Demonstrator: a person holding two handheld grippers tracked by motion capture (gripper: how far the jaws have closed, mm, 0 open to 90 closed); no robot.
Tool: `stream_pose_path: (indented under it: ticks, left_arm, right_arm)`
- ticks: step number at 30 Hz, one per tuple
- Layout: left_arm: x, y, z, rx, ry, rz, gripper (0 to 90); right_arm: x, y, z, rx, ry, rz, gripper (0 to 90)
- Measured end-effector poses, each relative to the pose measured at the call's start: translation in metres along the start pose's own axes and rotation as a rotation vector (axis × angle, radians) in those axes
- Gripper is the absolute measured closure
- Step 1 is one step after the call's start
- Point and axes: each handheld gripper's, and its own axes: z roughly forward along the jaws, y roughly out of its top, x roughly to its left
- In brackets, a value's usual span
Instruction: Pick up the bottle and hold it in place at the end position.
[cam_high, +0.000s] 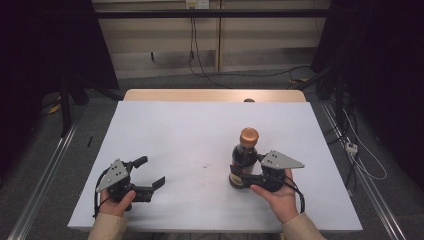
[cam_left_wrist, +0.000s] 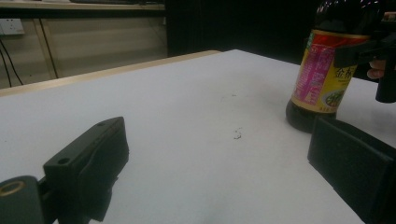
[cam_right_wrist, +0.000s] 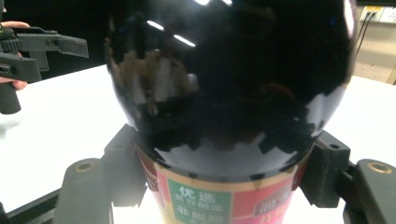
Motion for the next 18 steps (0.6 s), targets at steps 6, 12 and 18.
stream_pose_path:
  ticks: [6, 12, 18]
  left_arm:
    - [-0.001, 0.001, 0.002, 0.003, -0.008, 0.008, 4.9]
    - [-0.002, 0.001, 0.004, 0.0, -0.019, 0.008, 4.9]
    - [-0.001, 0.002, 0.005, -0.005, -0.02, 0.008, 4.9]
  right_arm:
    - [0.0, 0.001, 0.0, 0.004, -0.001, -0.016, 30.5]
    - [0.0, 0.005, 0.004, 0.007, -0.003, -0.022, 30.8]
    - [0.005, 0.012, 0.015, 0.003, 0.014, -0.042, 30.8]
